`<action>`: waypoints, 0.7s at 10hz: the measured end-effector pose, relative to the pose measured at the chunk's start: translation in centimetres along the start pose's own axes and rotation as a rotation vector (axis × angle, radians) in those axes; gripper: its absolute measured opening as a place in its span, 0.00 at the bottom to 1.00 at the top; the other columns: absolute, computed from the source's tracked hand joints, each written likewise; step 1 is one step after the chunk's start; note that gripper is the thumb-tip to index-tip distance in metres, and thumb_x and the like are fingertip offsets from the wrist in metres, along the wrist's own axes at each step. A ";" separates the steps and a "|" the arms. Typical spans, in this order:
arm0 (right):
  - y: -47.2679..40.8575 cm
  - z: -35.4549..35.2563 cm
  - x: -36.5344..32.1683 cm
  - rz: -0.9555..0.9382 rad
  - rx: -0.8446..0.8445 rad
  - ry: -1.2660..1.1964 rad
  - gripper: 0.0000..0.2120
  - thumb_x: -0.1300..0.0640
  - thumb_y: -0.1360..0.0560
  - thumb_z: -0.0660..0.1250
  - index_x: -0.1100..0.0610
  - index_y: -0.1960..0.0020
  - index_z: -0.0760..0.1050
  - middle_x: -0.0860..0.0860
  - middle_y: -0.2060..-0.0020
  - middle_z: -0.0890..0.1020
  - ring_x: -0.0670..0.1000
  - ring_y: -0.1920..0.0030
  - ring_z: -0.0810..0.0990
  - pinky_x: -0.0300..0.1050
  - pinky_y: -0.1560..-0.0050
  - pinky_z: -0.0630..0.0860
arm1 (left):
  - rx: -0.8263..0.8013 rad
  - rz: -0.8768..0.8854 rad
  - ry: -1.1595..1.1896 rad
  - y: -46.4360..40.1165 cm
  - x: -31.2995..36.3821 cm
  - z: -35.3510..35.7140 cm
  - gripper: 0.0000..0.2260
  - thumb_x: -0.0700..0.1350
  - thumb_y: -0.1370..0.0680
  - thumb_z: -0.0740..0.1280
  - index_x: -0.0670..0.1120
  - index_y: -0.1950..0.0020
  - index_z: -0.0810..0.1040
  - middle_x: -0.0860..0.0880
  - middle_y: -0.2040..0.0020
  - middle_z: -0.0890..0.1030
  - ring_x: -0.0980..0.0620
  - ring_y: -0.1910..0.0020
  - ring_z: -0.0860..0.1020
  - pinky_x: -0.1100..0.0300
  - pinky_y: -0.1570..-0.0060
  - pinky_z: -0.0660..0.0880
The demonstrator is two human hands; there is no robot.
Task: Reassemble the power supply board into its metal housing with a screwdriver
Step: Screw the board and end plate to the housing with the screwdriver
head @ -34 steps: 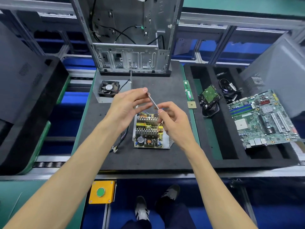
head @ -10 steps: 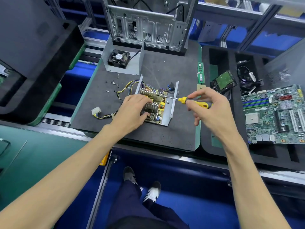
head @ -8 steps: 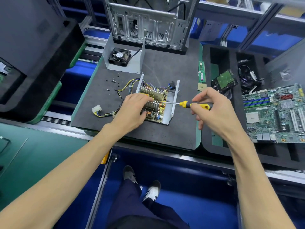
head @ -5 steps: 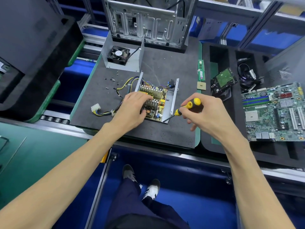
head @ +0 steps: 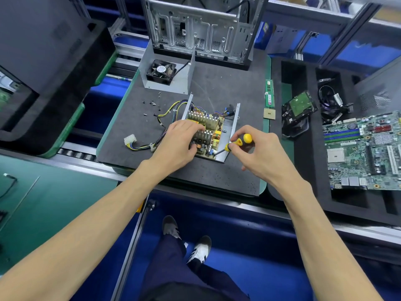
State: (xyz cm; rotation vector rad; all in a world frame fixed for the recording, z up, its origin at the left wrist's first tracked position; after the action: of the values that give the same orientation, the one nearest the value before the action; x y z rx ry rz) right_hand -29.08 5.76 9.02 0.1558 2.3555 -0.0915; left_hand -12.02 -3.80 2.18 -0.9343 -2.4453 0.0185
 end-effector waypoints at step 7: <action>-1.0 1.3 -0.9 -0.017 -0.101 0.086 0.02 0.56 0.21 0.70 0.52 0.50 0.78 0.50 0.67 0.83 0.52 0.65 0.82 0.54 0.52 0.81 | -0.029 -0.003 -0.004 -0.1 0.2 -0.1 0.23 0.40 0.26 0.70 0.48 0.31 0.75 0.51 0.35 0.77 0.49 0.31 0.71 0.53 0.27 0.60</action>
State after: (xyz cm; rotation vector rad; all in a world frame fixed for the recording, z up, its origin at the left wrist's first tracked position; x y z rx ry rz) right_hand -27.68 4.56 8.74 0.0919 2.4411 0.0268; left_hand -12.18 -3.72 2.37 -0.9443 -2.4568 -0.0160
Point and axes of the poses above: each hand's wrist, its own y-axis away from the middle knuckle, its own z-axis out of the palm, x = y × z, the point moved 8 cm from there along -y, towards the middle knuckle
